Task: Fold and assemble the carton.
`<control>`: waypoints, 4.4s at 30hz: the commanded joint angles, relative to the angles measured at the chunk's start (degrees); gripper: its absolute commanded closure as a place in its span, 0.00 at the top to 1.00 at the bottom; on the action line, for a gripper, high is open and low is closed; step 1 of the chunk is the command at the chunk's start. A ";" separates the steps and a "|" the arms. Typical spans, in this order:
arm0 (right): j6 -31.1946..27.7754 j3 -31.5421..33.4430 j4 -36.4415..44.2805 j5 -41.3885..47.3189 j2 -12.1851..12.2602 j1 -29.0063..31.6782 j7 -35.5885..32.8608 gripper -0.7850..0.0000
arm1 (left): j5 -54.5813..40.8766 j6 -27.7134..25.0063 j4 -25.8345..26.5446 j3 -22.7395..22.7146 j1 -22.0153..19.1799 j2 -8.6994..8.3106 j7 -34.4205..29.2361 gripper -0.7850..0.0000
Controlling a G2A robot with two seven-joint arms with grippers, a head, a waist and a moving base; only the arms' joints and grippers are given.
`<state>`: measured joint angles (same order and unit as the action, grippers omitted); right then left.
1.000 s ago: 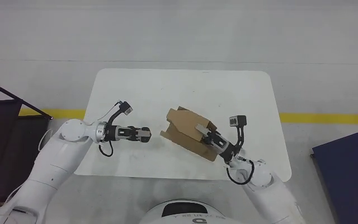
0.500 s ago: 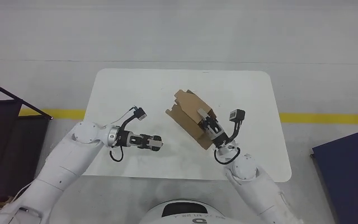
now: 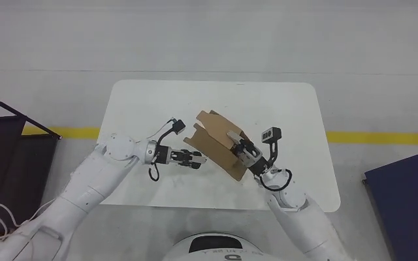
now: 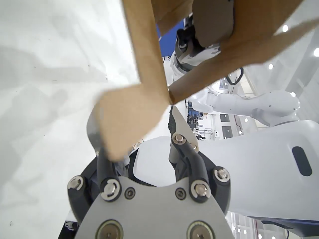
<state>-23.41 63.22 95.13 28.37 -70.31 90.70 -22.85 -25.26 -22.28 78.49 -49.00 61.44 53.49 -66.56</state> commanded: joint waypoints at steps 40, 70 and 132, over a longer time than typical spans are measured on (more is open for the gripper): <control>2.42 0.26 3.28 -11.22 0.88 2.21 -5.74 0.00 | -5.38 3.74 -4.08 -2.58 1.01 1.58 -2.90 0.49; 6.32 0.97 4.65 -5.18 0.59 2.75 -4.45 0.00 | -3.39 9.26 -1.15 -0.94 2.79 2.91 2.53 0.67; 12.95 -0.80 3.67 -1.80 1.84 0.59 -16.54 0.00 | -10.09 -0.89 -7.82 -6.66 4.53 2.96 -14.54 0.45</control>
<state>-10.49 62.55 98.89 26.79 -68.45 91.43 -39.61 -35.24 -23.14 70.63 -55.65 65.91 56.44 -81.15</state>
